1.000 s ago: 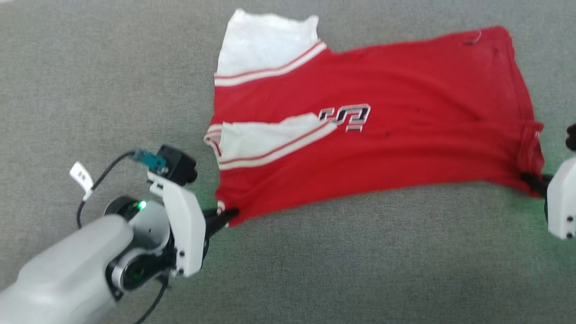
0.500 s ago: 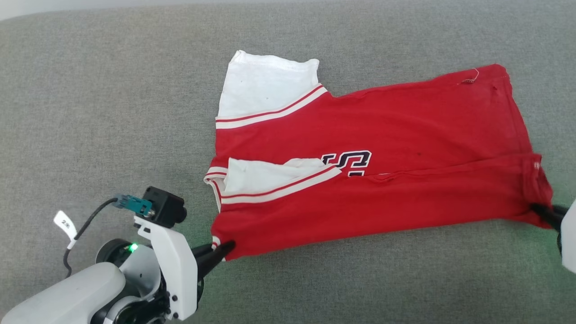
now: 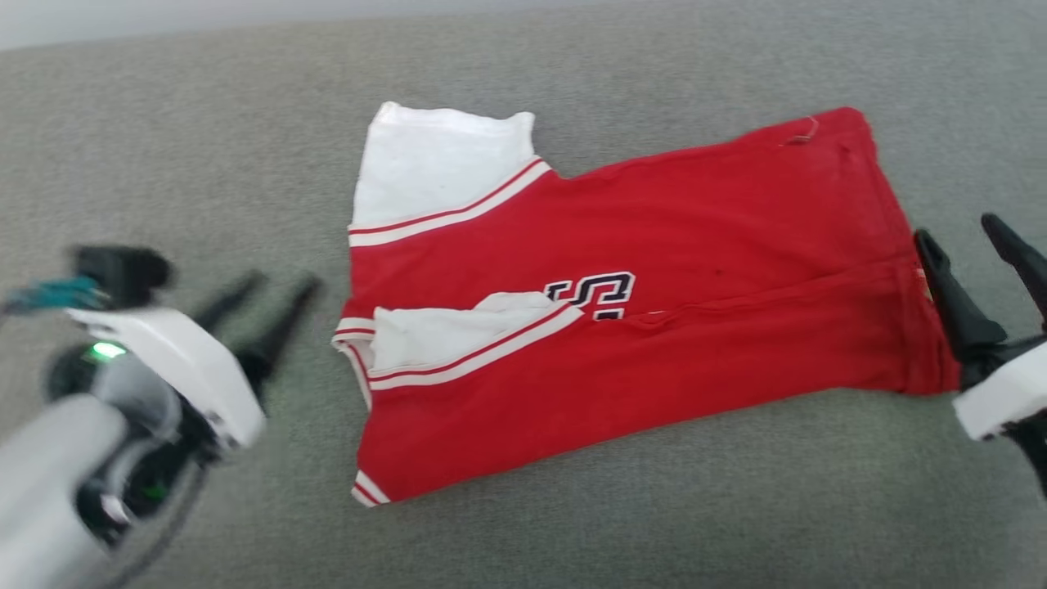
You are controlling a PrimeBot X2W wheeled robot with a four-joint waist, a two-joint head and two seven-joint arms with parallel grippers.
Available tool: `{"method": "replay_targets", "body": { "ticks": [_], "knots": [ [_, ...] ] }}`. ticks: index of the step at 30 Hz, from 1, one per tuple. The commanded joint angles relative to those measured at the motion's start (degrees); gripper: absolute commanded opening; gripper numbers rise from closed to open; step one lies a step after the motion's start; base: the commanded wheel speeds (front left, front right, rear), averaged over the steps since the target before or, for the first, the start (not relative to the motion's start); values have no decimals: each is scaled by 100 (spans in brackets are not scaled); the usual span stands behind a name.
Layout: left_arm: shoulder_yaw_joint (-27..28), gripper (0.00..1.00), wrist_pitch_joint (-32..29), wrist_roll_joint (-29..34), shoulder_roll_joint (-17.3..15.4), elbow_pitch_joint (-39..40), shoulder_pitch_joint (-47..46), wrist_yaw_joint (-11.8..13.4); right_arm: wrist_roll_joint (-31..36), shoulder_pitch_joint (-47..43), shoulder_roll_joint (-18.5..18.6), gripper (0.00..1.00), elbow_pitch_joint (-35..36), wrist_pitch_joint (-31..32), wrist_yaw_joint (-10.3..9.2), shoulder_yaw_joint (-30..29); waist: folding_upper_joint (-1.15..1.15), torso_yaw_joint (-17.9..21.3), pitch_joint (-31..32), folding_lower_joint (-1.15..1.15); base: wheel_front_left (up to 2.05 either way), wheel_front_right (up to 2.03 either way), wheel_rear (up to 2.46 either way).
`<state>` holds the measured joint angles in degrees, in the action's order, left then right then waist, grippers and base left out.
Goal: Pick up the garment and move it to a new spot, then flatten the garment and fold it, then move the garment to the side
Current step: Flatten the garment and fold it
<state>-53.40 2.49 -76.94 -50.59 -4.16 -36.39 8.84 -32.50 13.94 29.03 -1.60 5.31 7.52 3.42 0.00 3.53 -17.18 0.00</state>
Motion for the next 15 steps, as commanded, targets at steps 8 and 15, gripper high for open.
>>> {"method": "replay_targets", "body": {
  "ticks": [8, 15],
  "knots": [
    [525, 100, 805, 174, 536, -1653, -892, -587, 239, 177, -626, 100, 49, -1086, -4, 368, 0, 665, 38, 0, 0, 0, 0],
    [392, 100, 255, 477, 1035, -3475, -2061, -767, 155, 415, -823, 100, -19, -1295, -5, 486, 0, 1230, -230, 0, 0, 0, 0]
  ]
}}
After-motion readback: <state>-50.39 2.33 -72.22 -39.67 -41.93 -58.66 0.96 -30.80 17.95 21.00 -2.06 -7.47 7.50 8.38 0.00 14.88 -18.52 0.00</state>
